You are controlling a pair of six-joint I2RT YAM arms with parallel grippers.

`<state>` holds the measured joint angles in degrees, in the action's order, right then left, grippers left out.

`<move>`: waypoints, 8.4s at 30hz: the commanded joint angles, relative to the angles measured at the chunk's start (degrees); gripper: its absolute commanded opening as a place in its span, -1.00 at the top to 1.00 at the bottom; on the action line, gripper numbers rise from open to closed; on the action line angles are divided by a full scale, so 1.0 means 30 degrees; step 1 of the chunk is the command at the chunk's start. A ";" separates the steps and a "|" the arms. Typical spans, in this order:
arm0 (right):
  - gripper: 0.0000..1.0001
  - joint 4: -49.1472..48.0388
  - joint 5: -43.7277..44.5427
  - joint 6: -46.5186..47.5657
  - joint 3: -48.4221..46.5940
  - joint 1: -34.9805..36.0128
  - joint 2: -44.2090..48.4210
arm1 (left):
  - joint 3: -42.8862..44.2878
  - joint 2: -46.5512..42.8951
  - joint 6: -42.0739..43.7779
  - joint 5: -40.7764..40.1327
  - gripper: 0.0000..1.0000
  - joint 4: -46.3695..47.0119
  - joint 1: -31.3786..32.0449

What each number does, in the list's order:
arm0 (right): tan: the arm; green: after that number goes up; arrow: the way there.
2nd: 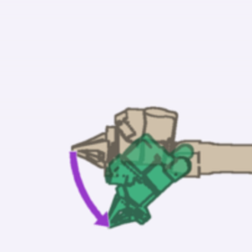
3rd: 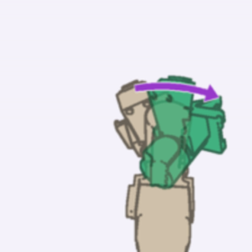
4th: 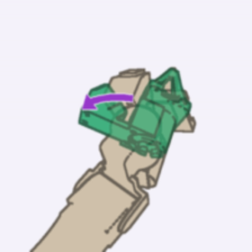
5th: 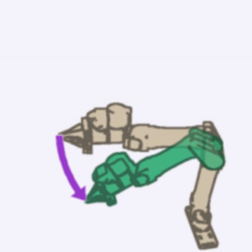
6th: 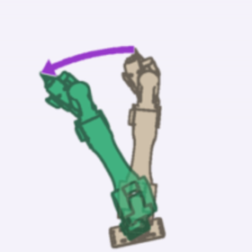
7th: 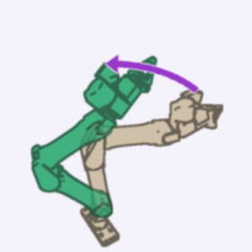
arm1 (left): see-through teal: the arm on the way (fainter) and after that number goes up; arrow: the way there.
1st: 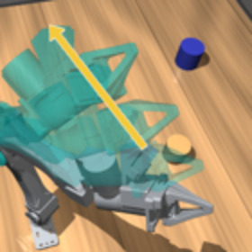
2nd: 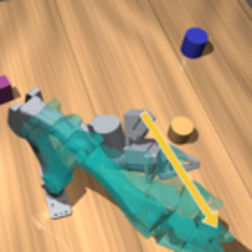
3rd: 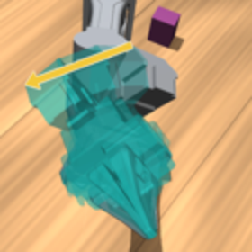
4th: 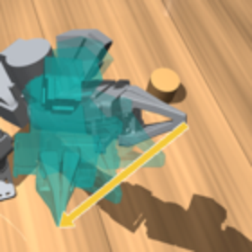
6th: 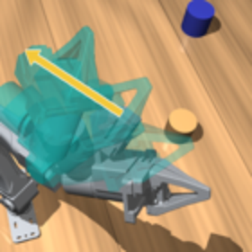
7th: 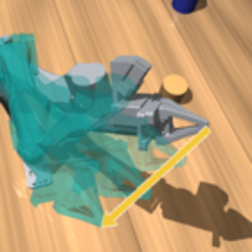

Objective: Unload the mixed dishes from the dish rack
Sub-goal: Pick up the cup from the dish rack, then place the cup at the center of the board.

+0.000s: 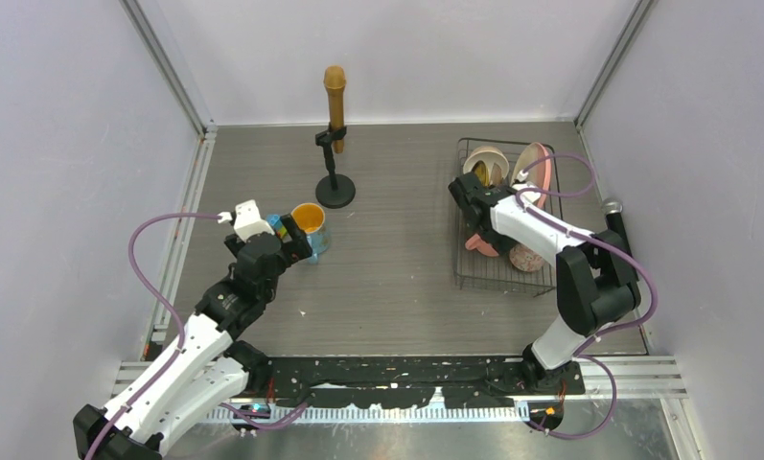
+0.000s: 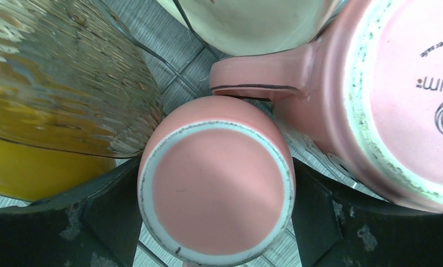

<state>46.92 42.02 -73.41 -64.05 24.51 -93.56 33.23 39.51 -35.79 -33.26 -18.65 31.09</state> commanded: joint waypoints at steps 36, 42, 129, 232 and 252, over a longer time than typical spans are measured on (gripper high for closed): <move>0.18 -0.6814 -0.3083 0.6385 0.3445 -0.0202 1.3581 | 0.0363 -0.0724 -0.0271 0.1294 -0.99 0.0639 -0.0051; 0.19 -1.0426 -0.5492 0.8351 0.4792 -0.0202 1.5295 | 0.0335 -0.1039 -0.0867 0.3506 -0.99 0.1800 -0.0059; -0.94 -3.5775 -0.9456 0.7547 1.3149 0.9100 1.0102 | -0.0810 1.3660 -1.5213 2.1766 1.00 3.3560 0.0911; -0.98 -1.6095 0.0834 1.2670 1.3434 0.9056 2.2776 | 0.2930 1.5007 0.2816 -0.1064 0.36 0.8224 0.5193; -0.98 -0.6597 0.4985 1.1105 0.8229 0.9001 1.8223 | 0.2416 1.2237 0.1958 0.1263 -0.99 0.7235 0.5193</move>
<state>15.49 50.48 -37.54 -32.34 51.64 -33.23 41.01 80.34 -28.49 -32.08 2.50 46.50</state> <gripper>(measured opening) 0.991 0.957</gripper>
